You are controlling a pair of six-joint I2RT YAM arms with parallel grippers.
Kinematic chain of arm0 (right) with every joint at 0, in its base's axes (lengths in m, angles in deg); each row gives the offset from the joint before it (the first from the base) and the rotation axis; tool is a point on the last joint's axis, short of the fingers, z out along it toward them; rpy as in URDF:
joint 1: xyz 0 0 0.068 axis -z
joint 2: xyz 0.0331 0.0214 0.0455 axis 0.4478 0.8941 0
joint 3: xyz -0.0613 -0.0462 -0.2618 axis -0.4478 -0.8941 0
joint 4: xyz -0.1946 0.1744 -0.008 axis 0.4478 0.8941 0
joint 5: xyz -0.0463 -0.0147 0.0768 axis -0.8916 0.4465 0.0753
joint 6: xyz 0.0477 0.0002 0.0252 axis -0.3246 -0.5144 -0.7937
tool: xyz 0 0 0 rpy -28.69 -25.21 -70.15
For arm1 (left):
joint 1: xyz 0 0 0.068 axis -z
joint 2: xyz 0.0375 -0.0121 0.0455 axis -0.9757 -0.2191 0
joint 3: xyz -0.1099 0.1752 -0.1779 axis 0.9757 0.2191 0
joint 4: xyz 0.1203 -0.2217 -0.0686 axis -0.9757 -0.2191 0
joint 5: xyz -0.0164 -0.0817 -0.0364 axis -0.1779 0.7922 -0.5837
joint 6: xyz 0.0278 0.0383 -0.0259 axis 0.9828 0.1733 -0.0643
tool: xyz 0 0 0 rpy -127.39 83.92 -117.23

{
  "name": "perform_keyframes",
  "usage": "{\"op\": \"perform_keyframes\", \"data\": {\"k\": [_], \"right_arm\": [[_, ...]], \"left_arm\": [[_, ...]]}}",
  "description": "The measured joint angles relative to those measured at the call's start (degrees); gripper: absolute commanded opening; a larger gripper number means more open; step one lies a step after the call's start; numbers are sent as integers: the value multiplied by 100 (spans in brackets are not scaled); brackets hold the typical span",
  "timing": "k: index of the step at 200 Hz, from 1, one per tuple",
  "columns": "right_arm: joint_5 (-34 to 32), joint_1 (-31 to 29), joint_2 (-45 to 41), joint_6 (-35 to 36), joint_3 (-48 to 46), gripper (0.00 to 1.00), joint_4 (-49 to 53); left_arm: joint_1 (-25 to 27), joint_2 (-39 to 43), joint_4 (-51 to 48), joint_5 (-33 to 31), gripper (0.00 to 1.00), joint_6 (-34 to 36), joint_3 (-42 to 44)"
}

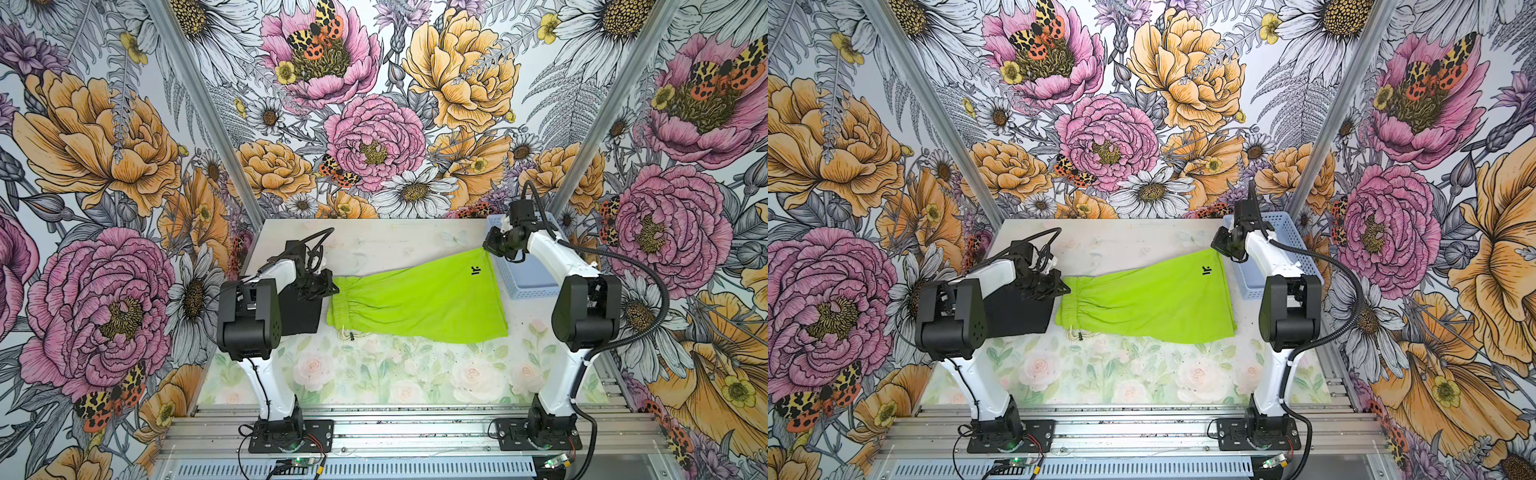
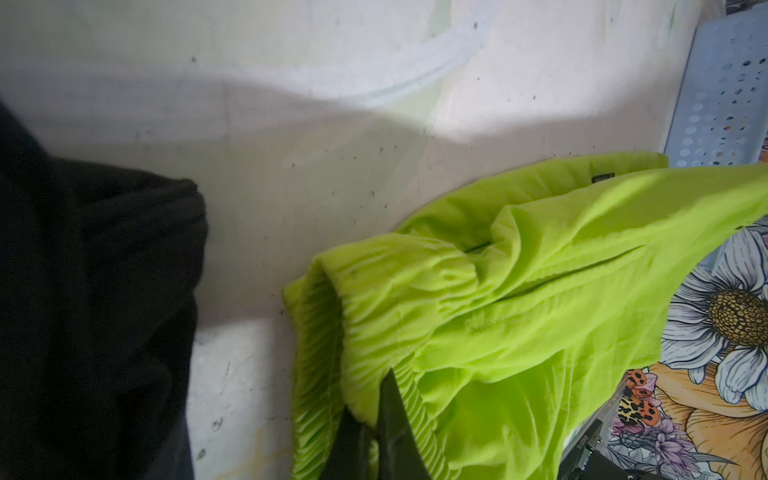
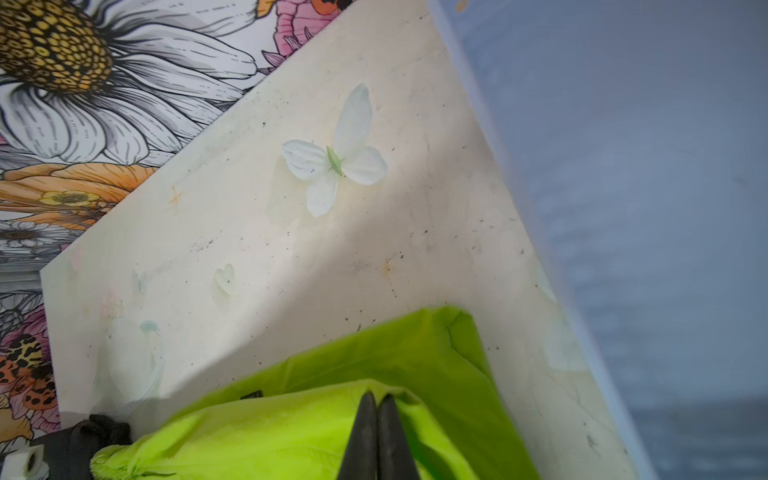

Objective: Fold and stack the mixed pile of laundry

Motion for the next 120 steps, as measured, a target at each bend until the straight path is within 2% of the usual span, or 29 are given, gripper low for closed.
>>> {"op": "perform_keyframes", "data": {"k": [50, 120], "right_arm": [[-153, 15, 800, 52, 389, 0, 109], [-138, -11, 850, 57, 1051, 0, 199]], "left_arm": [[-2, -225, -24, -4, 0, 0, -111], [0, -262, -7, 2, 0, 2, -131]]}}
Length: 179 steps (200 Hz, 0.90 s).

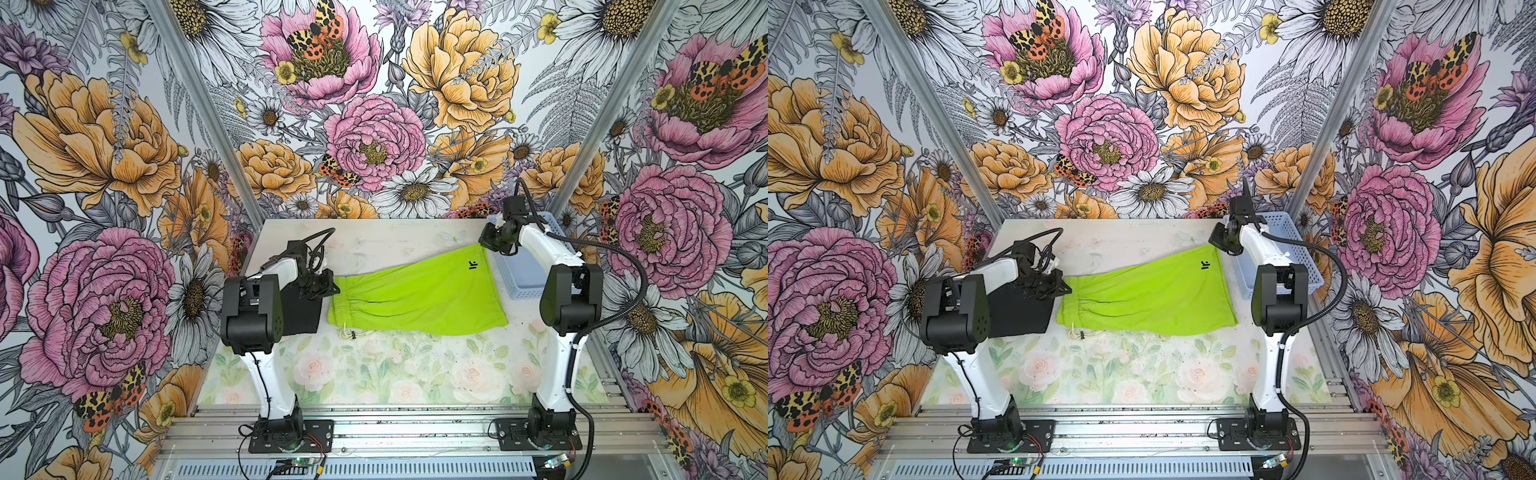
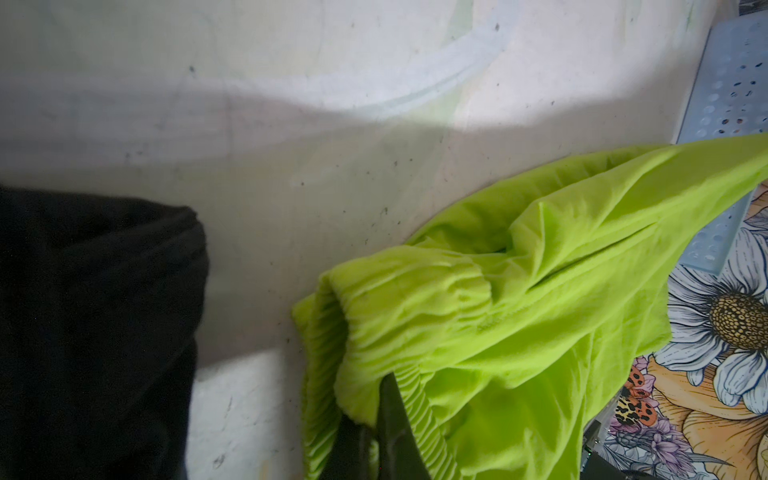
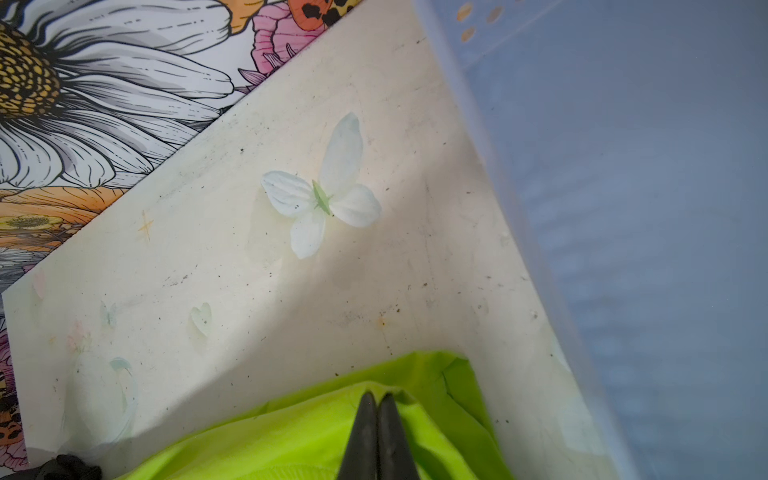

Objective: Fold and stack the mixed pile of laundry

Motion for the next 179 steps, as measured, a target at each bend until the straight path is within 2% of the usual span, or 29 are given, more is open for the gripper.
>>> {"op": "perform_keyframes", "data": {"k": [33, 81, 101, 115, 132, 169, 173, 176, 179], "right_arm": [[-9, 0, 133, 2, 24, 0, -2], [-46, 0, 796, 109, 433, 0, 20], [-44, 0, 1032, 160, 625, 0, 46], [-70, 0, 1110, 203, 732, 24, 66], [-140, 20, 1088, 365, 800, 38, 85], [-295, 9, 446, 564, 354, 50, 111], [-313, 4, 319, 599, 234, 50, 116], [-334, -2, 205, 599, 151, 50, 122], [-341, -7, 111, 619, 61, 50, 127]], "left_arm": [[0, -22, 2, 0, 0, 0, 0], [0, -74, 2, -2, 0, -2, -24], [2, -98, 7, -7, 19, -13, -44], [4, -98, 4, -57, 40, -39, -55], [7, -74, 4, -146, 57, -160, -66], [0, 247, 7, -605, 82, -302, -33], [0, 330, 15, -654, 88, -361, -9], [0, 407, 17, -688, 97, -341, 9], [0, 479, 17, -721, 98, -409, 26]]}}
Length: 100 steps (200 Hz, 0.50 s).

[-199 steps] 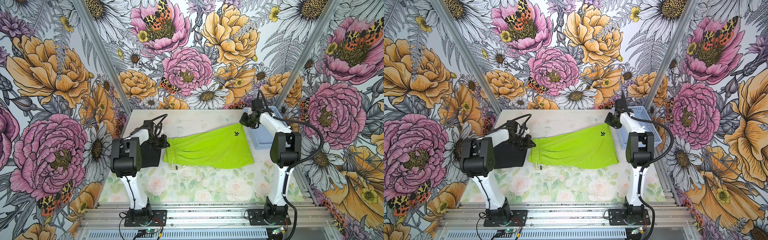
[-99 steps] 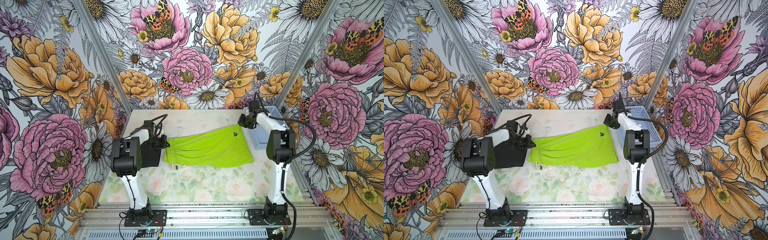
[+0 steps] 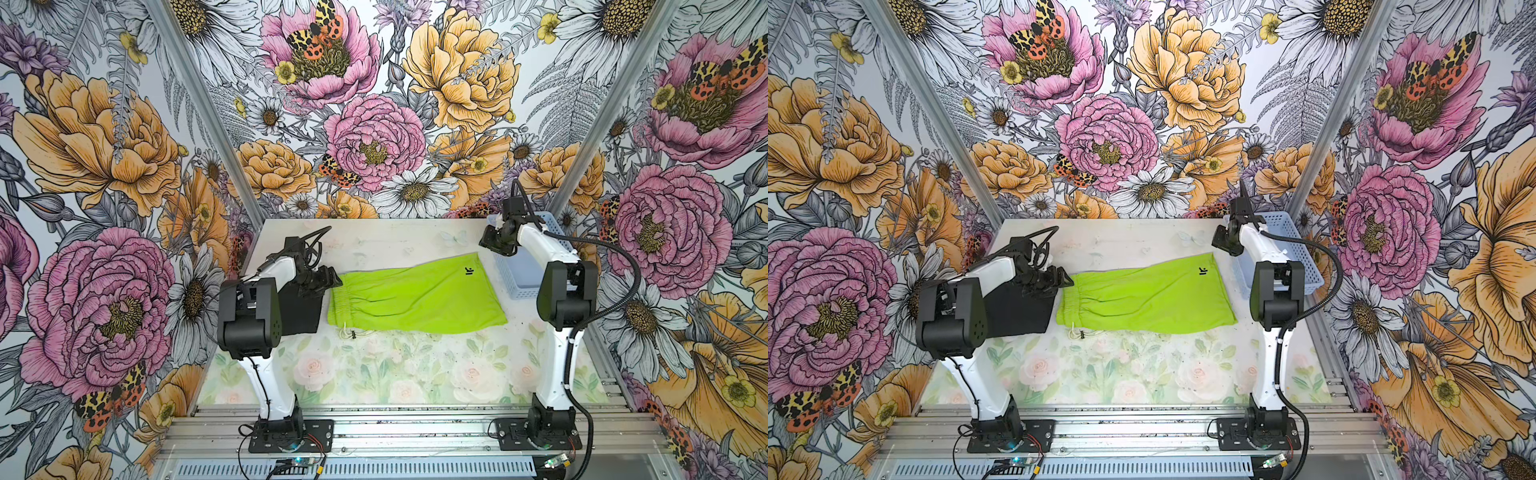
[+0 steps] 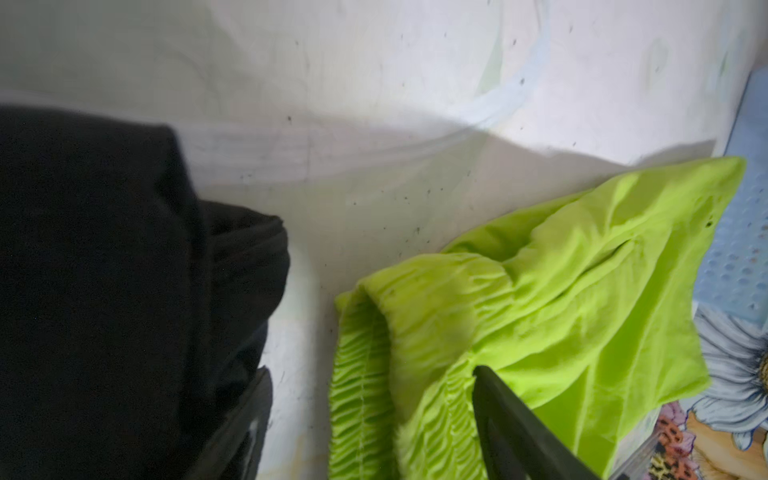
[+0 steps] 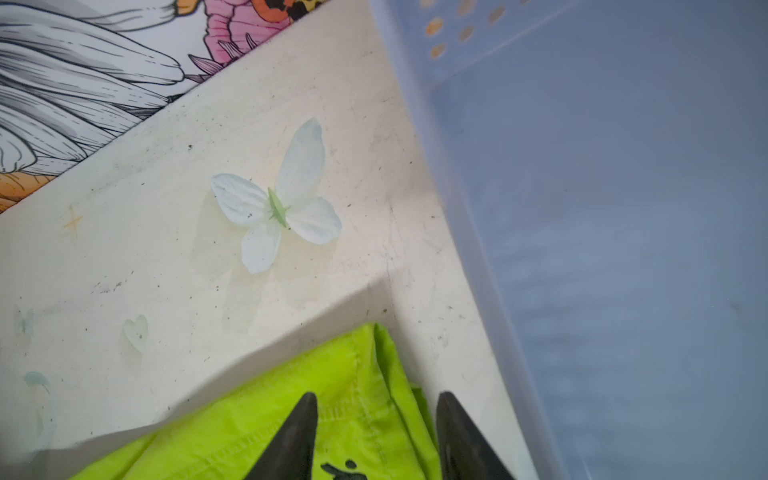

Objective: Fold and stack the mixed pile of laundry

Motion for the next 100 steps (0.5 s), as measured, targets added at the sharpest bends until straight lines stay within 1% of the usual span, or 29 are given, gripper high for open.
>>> {"op": "perform_keyframes", "data": {"k": [27, 40, 50, 65, 81, 100], "right_arm": [[-50, -223, -1167, 50, -1032, 51, 22], [-50, -415, -1622, 46, -1532, 51, 4], [-48, -610, -1884, 24, -1945, 51, -13], [-44, -841, -2031, -2, -2511, 51, -101], [-26, -1029, -1998, -44, -3084, 51, -201], [-101, -1045, -1904, -68, -3571, 51, -229]], "left_arm": [[52, 811, 57, -256, 99, -68, 190], [184, 1117, 107, -389, 99, -111, 306], [332, 1215, 125, -461, 99, -133, 380], [599, 1167, 136, -535, 99, -131, 452], [870, 892, 146, -612, 93, -127, 459], [1102, 424, 120, -748, 79, -76, 431]]}}
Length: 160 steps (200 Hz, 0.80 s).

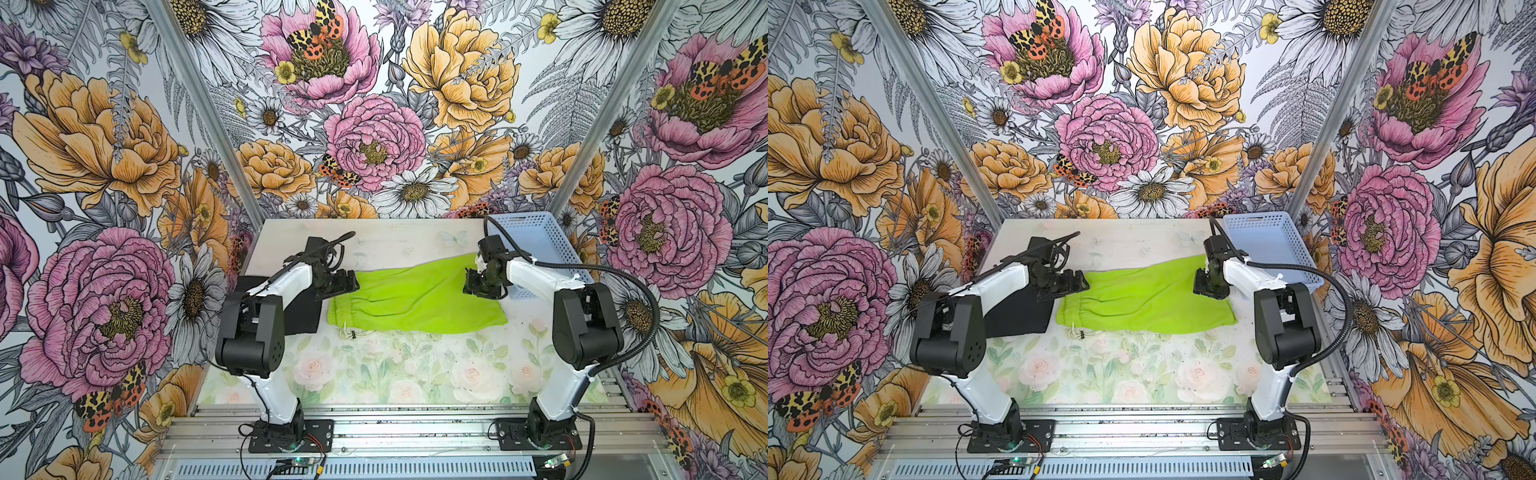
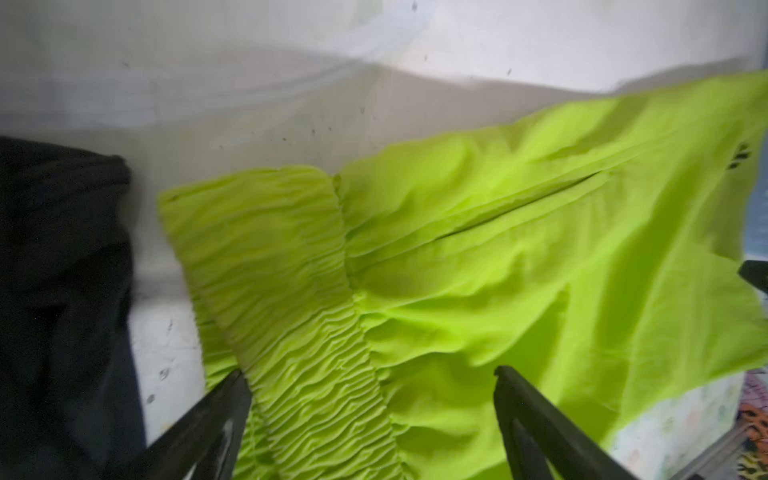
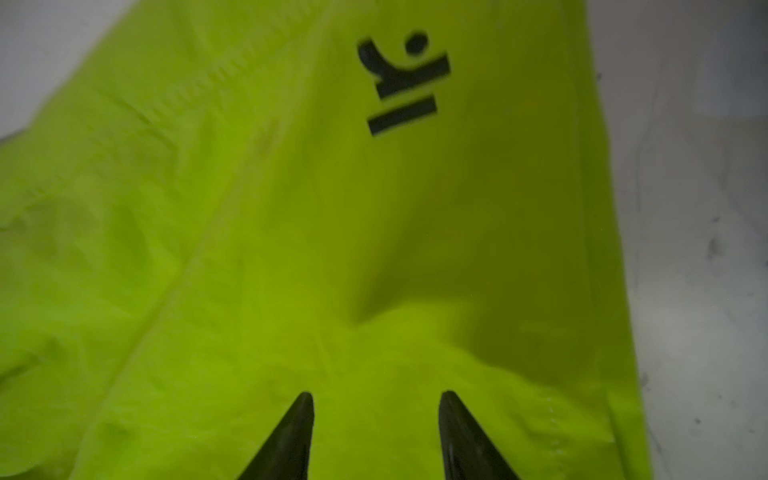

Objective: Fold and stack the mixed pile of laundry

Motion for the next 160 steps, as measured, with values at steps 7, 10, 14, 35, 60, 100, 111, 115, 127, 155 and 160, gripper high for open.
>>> {"op": "perform_keyframes", "data": {"k": [7, 10, 14, 35, 60, 100, 111, 115, 127, 155, 160], "right_arm": [[-39, 15, 50, 4, -74, 51, -13], [-59, 22, 72, 7, -96, 51, -24], [-79, 39, 101, 7, -114, 50, -31], [-229, 103, 197, 42, -190, 50, -76], [-337, 269, 240, 162, -232, 50, -59], [-424, 643, 466, 417, 68, 49, 94], [-426, 675, 566, 481, 219, 49, 173], [-428, 678, 597, 503, 275, 49, 214], [-448, 684, 684, 560, 407, 49, 275], [-468, 706, 787, 649, 564, 49, 339], [-466, 715, 793, 656, 577, 49, 348]], "left_arm": [[39, -214, -13, -44, 75, 4, -48], [57, -328, -9, -63, 74, -35, -72], [61, -413, -26, -90, 73, 20, -122], [70, -625, -96, -87, 71, -26, -411], [149, -702, -153, -109, 70, -31, -501], [229, -669, -87, 9, 87, -120, -490], [232, -551, -92, 46, 95, -105, -437], [232, -501, -94, 42, 96, -160, -400], [212, -236, -157, 44, 97, -186, -267], [-111, 581, -243, 48, 93, -175, -50], [-221, 691, -229, 50, 93, -164, -28]]}}
